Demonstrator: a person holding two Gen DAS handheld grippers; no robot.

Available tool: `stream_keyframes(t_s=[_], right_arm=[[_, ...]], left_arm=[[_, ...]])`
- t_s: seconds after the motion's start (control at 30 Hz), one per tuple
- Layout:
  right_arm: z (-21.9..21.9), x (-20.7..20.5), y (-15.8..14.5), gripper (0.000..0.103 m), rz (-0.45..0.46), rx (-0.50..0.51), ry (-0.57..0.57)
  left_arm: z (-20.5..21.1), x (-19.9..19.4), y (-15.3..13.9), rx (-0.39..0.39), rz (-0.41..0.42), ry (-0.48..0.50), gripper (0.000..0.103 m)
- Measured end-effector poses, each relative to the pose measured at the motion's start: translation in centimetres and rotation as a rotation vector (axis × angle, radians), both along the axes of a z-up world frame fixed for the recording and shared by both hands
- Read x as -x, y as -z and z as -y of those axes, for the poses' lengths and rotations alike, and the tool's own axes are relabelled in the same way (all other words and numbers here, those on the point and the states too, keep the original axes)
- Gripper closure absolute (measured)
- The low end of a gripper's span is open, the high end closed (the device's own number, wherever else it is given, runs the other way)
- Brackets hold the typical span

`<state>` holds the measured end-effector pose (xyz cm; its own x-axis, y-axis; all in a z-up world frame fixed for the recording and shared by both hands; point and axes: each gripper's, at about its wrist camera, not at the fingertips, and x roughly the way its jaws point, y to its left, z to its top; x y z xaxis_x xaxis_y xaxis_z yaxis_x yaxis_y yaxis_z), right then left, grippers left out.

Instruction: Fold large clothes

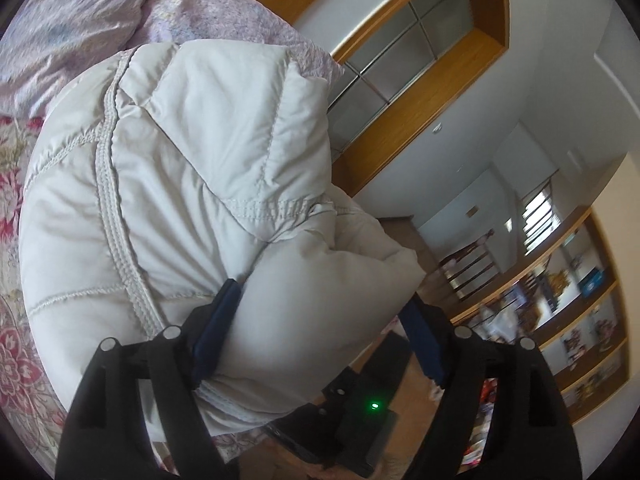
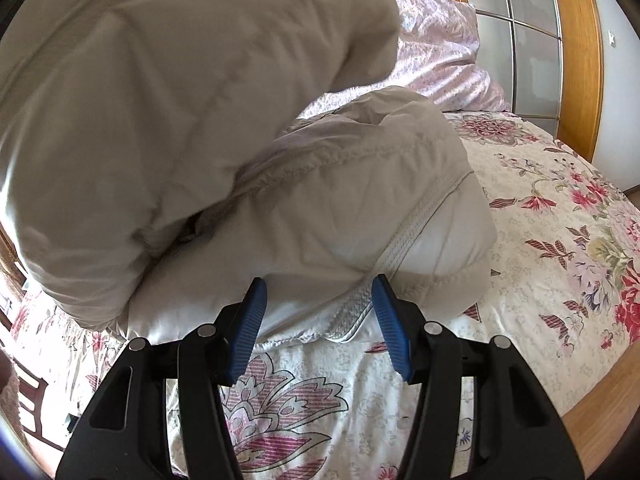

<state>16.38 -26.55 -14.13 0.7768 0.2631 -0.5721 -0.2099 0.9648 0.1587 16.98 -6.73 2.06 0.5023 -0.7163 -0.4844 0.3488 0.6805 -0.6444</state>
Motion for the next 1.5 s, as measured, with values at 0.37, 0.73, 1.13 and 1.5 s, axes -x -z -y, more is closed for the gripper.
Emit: stream_keyframes(t_s=[0.37,0.73,1.13,1.5], right_arm=[[-0.1,0.0,0.1,0.046,0.000,0.004,0.007],[0.7,-0.2,0.6,0.046,0.005,-0.027,-0.009],[0.8,-0.6,1.0,0.046,-0.004,-0.035,-0.009],[0.8,-0.7,1.1,0.046,-0.012,-0.034,-0.001]], left_arm=[[-0.2,-1.4,2.0,0.065,-0.043,0.007,0.025],[3.8,-6.3,3.9,0.002,-0.100,0.016,0.027],[7.5,-8.1,3.5,-0.103,-0.083,0.043,0.019],[1.4,-1.6,-2.2,-0.024,0.095,-0.002,0.008]])
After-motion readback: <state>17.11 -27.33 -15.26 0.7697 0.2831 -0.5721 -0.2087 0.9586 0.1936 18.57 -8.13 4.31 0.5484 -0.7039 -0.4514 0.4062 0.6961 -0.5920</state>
